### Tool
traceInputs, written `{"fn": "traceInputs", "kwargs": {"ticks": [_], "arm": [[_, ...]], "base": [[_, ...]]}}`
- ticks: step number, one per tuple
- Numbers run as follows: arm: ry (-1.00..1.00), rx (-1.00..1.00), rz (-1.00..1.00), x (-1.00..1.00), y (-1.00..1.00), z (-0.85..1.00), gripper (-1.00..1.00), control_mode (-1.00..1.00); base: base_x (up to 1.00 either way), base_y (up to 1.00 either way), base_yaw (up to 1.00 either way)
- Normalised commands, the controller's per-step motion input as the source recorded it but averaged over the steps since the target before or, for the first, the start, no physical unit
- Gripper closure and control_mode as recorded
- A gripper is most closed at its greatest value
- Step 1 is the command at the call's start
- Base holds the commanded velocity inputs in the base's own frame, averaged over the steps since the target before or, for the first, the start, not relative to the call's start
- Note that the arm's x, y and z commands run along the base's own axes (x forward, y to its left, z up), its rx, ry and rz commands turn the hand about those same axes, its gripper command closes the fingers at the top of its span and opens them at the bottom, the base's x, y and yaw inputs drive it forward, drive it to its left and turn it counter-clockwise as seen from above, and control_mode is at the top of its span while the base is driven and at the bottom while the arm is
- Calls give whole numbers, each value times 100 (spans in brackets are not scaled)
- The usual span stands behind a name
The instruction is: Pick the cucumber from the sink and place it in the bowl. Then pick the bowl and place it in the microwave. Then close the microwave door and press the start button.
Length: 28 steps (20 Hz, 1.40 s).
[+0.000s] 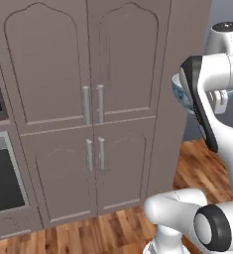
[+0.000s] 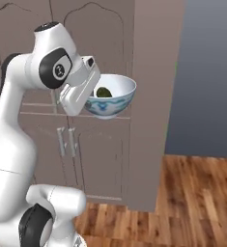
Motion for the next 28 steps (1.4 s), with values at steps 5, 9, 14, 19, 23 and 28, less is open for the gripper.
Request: {"fn": "traceInputs", "kwargs": {"ticks": [5,9,14,19,23,28], "arm": [[0,0,0,0,0,0,100,100],[0,0,0,0,0,0,100,100],[0,0,0,0,0,0,100,100],[0,0,0,0,0,0,100,100],[0,0,0,0,0,0,100,100],[0,0,0,0,0,0,100,100]], "base": [[1,100,0],[6,100,1],[8,100,15],[23,100,40],[73,68,46],[98,22,21]]}}
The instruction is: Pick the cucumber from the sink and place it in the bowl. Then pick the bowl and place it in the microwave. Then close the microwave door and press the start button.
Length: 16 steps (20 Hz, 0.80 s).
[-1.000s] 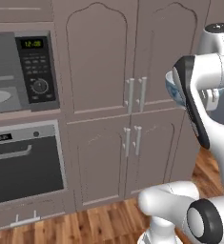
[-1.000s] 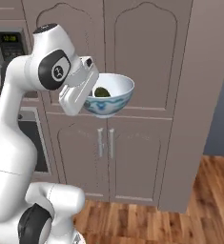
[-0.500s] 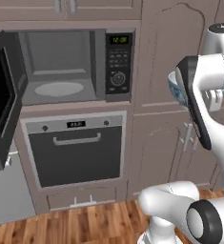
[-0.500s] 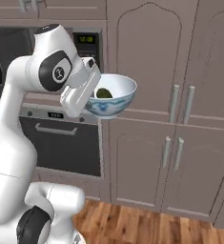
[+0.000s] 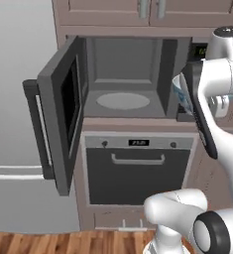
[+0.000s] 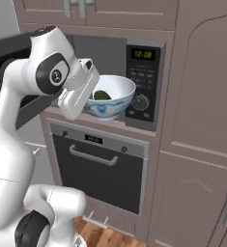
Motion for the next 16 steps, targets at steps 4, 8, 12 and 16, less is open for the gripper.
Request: {"fn": "traceInputs", "kwargs": {"ticks": [4,8,12,16], "arm": [[0,0,0,0,0,0,100,100],[0,0,0,0,0,0,100,100],[0,0,0,0,0,0,100,100],[0,0,0,0,0,0,100,100]], "base": [[74,16,-2],[14,56,-12],[1,57,-11],[9,8,-10]]}}
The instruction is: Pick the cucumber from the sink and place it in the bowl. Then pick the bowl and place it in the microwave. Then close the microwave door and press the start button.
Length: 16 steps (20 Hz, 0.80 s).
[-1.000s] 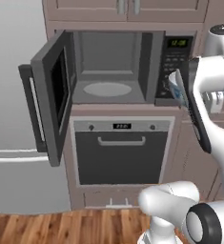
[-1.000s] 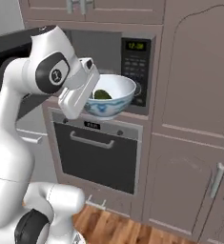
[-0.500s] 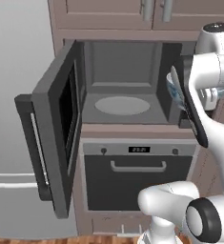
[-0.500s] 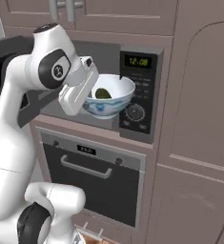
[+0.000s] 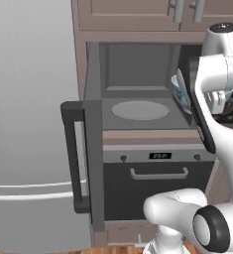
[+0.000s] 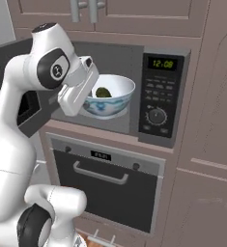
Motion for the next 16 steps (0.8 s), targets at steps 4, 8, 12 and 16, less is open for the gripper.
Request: {"fn": "traceInputs", "kwargs": {"ticks": [4,8,12,16], "arm": [[0,0,0,0,0,0,100,100],[0,0,0,0,0,0,100,100],[0,0,0,0,0,0,100,100],[0,4,10,5,10,-46,100,-100]], "base": [[4,4,-9],[0,0,-1],[-5,2,0],[0,0,0]]}}
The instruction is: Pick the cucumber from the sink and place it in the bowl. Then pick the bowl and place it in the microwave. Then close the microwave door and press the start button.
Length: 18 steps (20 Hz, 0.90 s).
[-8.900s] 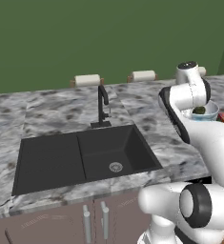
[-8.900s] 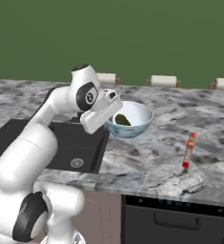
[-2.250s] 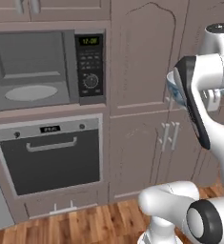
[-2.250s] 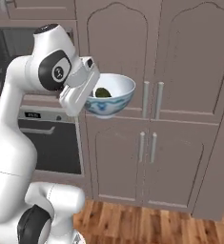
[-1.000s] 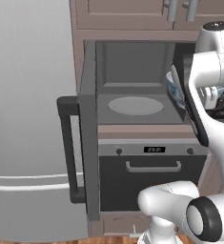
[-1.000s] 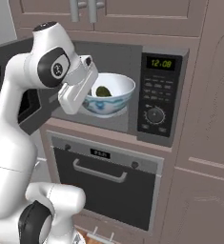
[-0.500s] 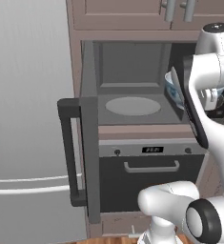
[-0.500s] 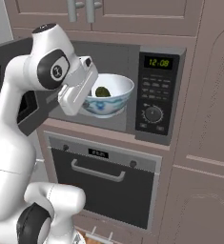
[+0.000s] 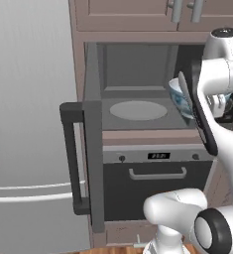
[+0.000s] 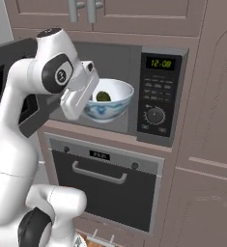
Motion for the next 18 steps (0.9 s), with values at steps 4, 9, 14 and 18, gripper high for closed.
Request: {"fn": "traceInputs", "kwargs": {"ticks": [4,9,14,18], "arm": [[6,0,21,76,41,-91,100,-100],[3,-1,22,100,27,-39,100,-100],[4,0,17,100,7,-11,100,-100],[14,0,5,99,6,-12,100,-100]], "base": [[0,0,0],[0,0,0],[0,0,0],[0,0,0]]}}
